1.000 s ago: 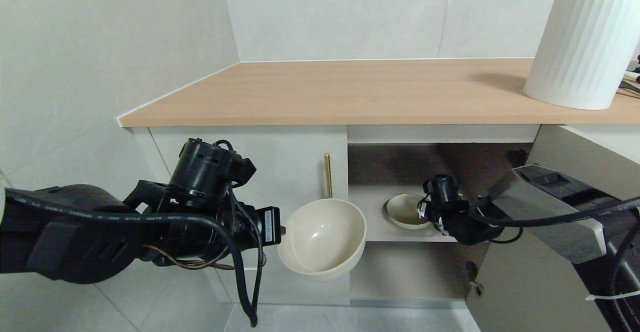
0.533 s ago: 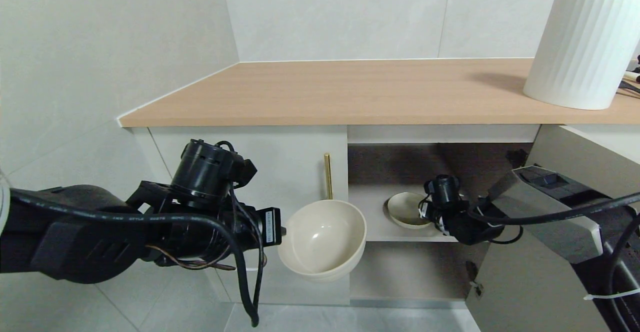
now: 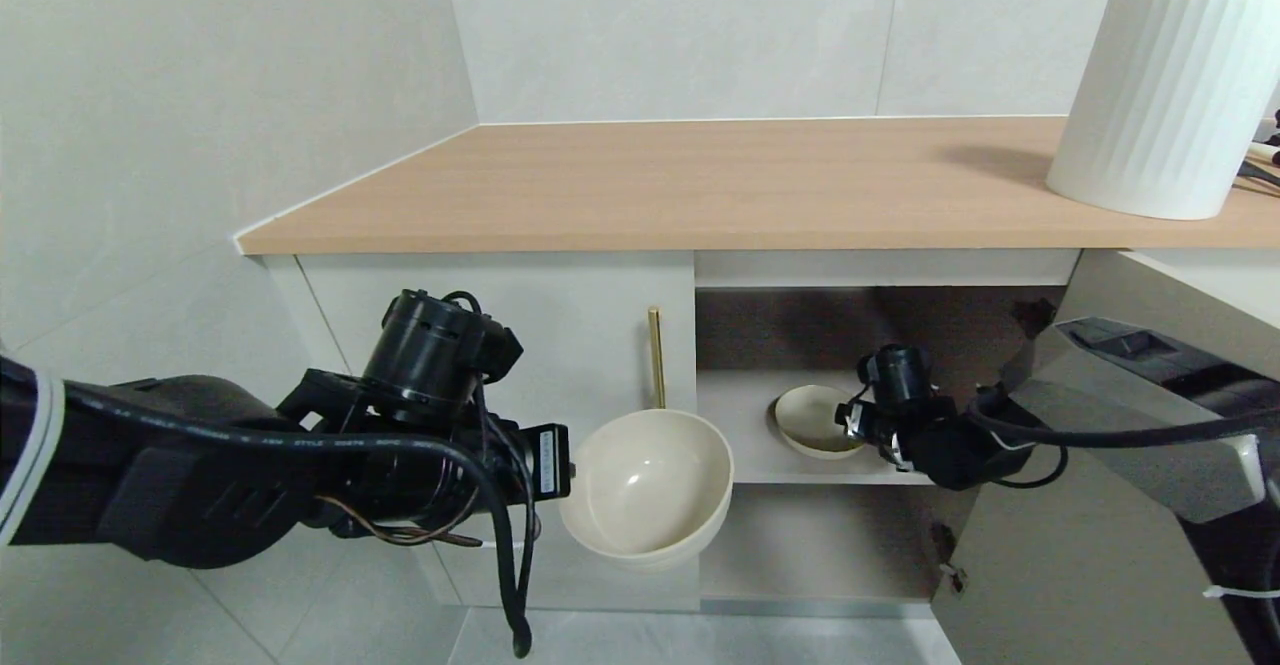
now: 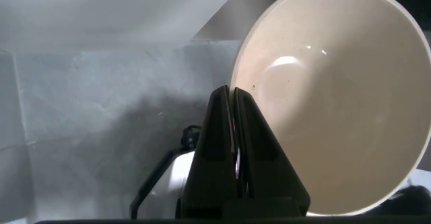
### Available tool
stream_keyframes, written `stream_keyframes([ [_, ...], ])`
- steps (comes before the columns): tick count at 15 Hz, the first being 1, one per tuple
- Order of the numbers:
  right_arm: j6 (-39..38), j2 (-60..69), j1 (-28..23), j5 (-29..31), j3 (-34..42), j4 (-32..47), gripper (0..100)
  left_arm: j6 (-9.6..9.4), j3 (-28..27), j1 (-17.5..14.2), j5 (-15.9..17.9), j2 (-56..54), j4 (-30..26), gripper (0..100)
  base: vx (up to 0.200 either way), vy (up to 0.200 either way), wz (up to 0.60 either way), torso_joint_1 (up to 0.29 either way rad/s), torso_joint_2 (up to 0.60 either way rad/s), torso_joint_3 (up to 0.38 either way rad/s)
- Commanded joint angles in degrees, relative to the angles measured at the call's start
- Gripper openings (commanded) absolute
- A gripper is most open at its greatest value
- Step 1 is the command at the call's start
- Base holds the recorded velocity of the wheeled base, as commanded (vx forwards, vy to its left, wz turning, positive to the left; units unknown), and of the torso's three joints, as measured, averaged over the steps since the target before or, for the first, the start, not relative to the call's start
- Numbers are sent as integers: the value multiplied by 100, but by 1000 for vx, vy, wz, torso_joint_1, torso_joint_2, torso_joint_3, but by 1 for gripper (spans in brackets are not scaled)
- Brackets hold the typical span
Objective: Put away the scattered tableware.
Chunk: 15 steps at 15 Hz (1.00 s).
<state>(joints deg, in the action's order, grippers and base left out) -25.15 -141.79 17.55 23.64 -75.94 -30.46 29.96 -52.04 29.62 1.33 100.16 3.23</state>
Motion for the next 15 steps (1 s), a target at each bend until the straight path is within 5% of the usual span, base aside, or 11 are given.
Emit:
stream_keyframes([
  [1, 28, 1531, 415, -263, 887, 559, 100, 1, -17, 140, -142, 215, 11, 0, 0, 0, 0, 0, 0, 0],
  [3, 1, 2577, 749, -553, 993, 1596, 100, -43, -17, 237, -335, 338, 11, 0, 0, 0, 0, 0, 0, 0],
  [5, -25, 3764, 1145, -1001, 984, 2941, 100, -351, 10, 334, -660, 514, 11, 0, 0, 0, 0, 0, 0, 0],
  [9, -34, 4942, 1945, -1836, 949, 4365, 100, -395, 10, 474, -898, 707, 11, 0, 0, 0, 0, 0, 0, 0],
  [15, -166, 4063, 2753, -1836, 949, 4699, 100, -386, 10, 641, -1038, 610, 20, 0, 0, 0, 0, 0, 0, 0],
])
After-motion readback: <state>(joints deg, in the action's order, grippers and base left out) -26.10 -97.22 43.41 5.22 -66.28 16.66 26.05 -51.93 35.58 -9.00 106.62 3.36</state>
